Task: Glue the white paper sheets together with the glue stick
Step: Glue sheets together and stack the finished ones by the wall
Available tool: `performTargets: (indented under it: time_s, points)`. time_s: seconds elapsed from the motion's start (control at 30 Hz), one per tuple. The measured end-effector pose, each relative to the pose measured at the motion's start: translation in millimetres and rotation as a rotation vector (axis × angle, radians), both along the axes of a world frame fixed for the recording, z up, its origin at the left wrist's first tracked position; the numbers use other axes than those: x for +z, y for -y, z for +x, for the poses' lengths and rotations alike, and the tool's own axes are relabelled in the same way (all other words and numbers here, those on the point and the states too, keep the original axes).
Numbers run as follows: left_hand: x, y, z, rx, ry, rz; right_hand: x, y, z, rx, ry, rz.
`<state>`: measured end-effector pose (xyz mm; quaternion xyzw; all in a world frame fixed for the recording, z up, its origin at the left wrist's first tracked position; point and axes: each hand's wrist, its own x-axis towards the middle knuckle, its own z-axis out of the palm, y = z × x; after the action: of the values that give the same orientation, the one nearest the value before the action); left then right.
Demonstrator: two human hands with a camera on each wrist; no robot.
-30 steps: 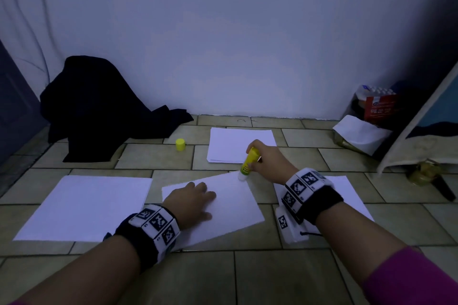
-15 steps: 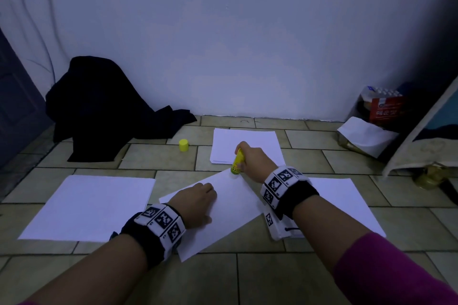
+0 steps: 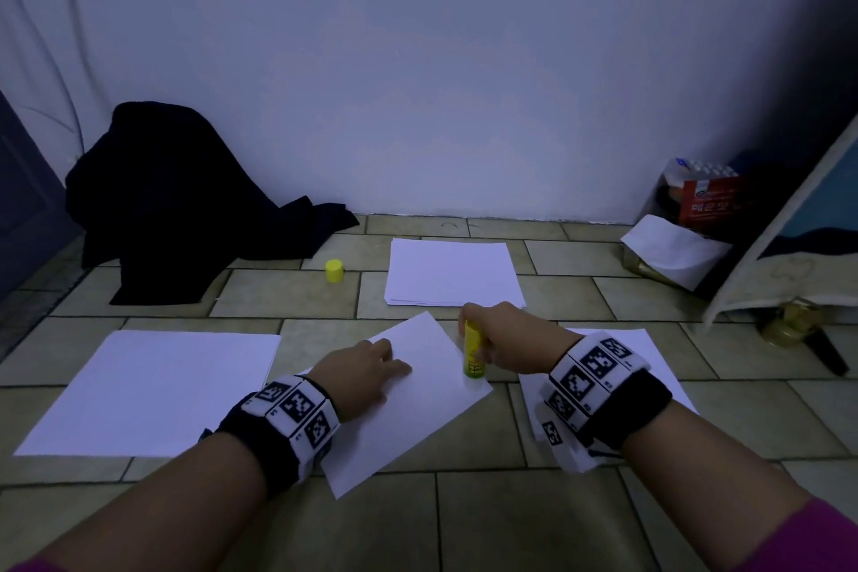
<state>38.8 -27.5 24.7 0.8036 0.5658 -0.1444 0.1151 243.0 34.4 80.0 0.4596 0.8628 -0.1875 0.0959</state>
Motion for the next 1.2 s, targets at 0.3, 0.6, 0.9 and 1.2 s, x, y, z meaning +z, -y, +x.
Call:
performTargets:
  time_s: [0.3,0.6,0.9,1.2]
  points:
    - [-2.3,10.0,4.1,0.069,0.041,0.037,8.5,-23.4,-14.0,-0.190,-0.222,0.051]
    - [-6.2,9.6,-3.0,0.197,-0.045,0.070,-6.8,-30.1,-47.2,-0.254,-0.336,0.074]
    - [-4.6,11.2,-3.1,0.196,-0.037,-0.004,-18.7,-21.7,-96.8,-0.193,-0.403,0.076]
    - [0.5,4.3,-13.2,0.257,0.042,-0.021,-11.5,-19.7,-83.5,-0.062,-0.263,0.043]
